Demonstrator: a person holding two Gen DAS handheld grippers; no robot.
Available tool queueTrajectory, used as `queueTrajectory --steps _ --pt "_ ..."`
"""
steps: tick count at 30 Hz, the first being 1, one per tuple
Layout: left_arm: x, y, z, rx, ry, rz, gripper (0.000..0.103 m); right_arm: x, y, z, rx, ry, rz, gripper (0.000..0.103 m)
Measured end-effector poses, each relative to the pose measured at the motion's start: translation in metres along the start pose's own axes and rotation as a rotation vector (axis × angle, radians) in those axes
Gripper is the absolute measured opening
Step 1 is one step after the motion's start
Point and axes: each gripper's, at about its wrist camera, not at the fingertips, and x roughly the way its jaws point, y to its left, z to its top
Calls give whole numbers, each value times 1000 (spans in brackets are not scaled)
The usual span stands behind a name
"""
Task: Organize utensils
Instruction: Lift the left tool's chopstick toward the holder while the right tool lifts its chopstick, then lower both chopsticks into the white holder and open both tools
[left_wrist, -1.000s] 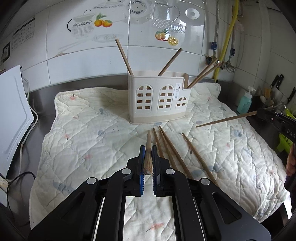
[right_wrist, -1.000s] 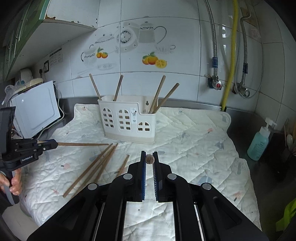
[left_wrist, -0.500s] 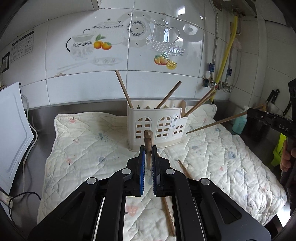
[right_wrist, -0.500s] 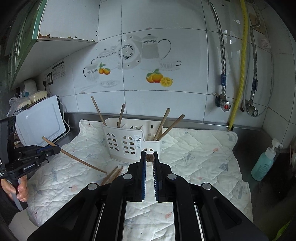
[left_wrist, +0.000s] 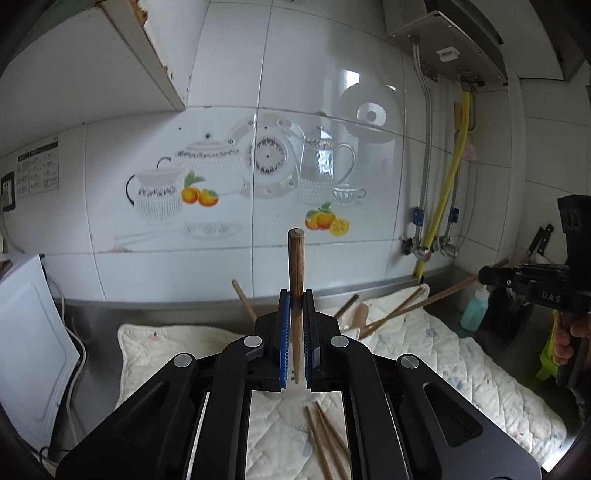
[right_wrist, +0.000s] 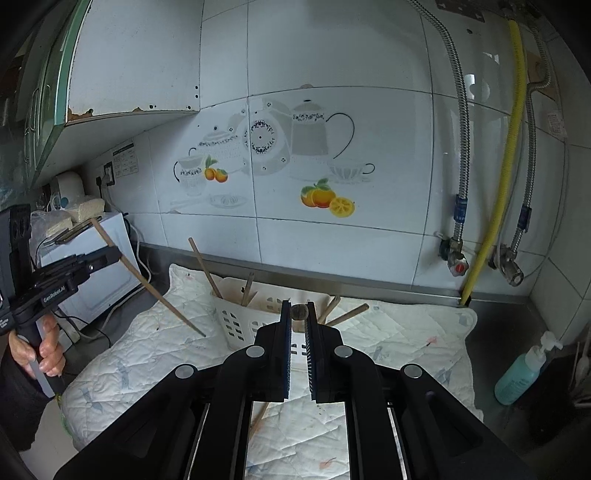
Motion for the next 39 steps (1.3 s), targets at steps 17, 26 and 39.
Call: queueTrajectory --steps 17,26,39 --pt "101 6 36 21 63 62 5 62 -6 34 -64 147 -4 7" --pt "128 13 27 10 146 65 6 92 -9 42 -33 237 24 7" --pt "93 12 19 9 128 75 18 56 1 19 -22 109 -21 14"
